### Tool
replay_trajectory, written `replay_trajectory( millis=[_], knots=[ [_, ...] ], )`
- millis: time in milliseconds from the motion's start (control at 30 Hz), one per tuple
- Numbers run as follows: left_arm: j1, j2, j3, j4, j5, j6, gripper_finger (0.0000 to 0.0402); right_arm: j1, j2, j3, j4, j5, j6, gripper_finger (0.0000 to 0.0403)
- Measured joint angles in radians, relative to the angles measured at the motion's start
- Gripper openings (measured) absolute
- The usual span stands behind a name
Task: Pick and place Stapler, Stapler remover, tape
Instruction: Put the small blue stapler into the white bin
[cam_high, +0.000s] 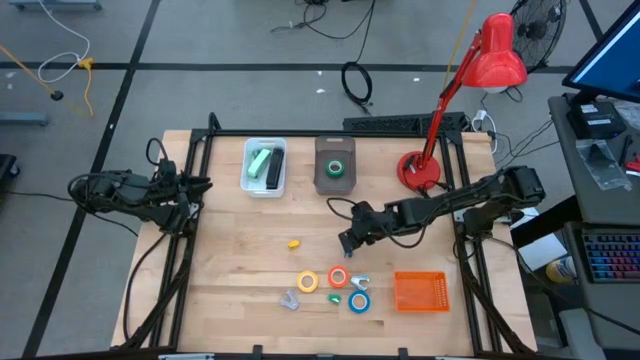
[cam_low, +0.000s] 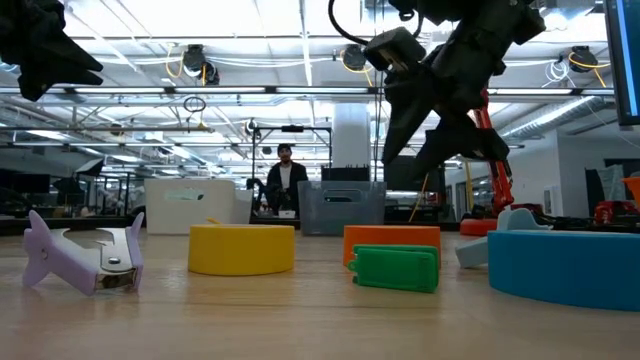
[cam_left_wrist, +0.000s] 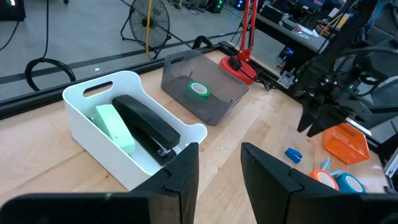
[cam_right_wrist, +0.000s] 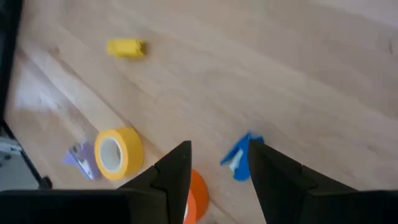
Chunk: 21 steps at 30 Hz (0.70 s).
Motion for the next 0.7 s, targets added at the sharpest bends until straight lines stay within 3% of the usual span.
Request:
replay_trajectory(
  millis=[700],
  knots=[
    [0.000,0.000,0.000,0.000,0.000,0.000,0.0122,-0.001,-0.004,0.000,0.097,0.020,-0.050,0.0153]
  ],
)
